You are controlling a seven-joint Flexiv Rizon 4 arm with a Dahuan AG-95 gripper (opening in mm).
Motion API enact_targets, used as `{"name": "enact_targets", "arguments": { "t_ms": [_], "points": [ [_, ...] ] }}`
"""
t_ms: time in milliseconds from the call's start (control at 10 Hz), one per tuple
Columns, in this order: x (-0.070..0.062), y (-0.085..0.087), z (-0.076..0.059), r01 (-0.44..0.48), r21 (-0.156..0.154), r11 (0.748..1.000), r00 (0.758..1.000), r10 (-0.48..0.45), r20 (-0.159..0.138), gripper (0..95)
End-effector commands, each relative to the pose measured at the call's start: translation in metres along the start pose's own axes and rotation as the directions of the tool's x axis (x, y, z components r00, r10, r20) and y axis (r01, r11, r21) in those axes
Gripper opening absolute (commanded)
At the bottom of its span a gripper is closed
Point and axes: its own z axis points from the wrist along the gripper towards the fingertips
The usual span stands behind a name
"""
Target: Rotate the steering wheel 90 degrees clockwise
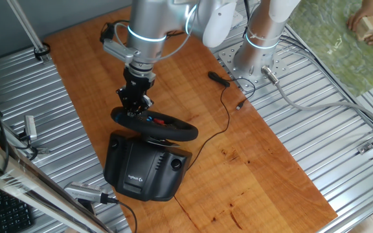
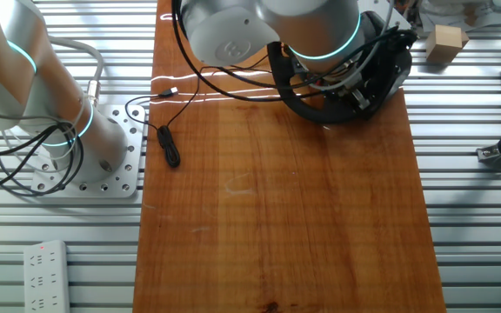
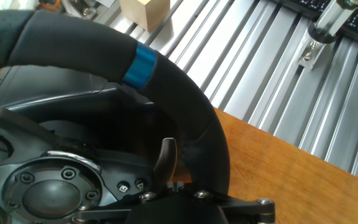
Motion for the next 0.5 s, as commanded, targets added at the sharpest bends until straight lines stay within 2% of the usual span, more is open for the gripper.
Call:
{"name": "enact_targets", "arguments": {
  "t_ms": [100,500],
  "points": [
    [0.0003,0.0009,-0.0021,-0.001,-0.003,1.000,1.000,0.001,-0.001,0.0],
    [0.0035,0.0015,-0.0040,-0.001,-0.002,1.000,1.000,0.001,0.004,0.0]
  ]
}}
